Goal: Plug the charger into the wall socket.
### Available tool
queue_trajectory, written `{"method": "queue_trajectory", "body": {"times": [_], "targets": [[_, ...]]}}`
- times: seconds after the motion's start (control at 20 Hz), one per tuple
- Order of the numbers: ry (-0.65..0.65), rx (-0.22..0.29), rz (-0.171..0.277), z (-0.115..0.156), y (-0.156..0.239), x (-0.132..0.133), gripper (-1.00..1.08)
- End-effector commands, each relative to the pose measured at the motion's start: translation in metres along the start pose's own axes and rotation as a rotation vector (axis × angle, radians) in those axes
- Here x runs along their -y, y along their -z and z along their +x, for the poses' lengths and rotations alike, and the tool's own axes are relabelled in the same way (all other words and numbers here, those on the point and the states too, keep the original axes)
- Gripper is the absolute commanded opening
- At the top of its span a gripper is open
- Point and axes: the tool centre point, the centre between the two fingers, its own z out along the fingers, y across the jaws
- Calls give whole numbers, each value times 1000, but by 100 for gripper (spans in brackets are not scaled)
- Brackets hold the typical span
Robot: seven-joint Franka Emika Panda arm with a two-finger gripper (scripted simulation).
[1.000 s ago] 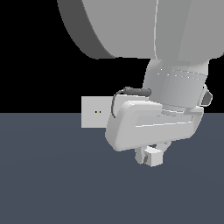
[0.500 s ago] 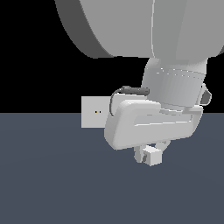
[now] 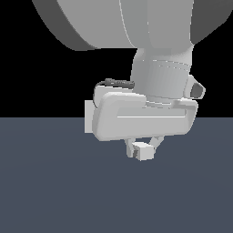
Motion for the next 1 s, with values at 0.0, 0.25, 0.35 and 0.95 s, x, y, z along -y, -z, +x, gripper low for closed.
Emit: {"method": "queue_trajectory", "body": {"times": [0.0, 0.25, 0.35, 0.95], "targets": [[-27, -2, -9, 9, 5, 7, -100], [-86, -4, -28, 28, 14, 22, -100], [-108, -4, -35, 35, 17, 28, -100], [-224, -3, -75, 76, 34, 52, -100]]}}
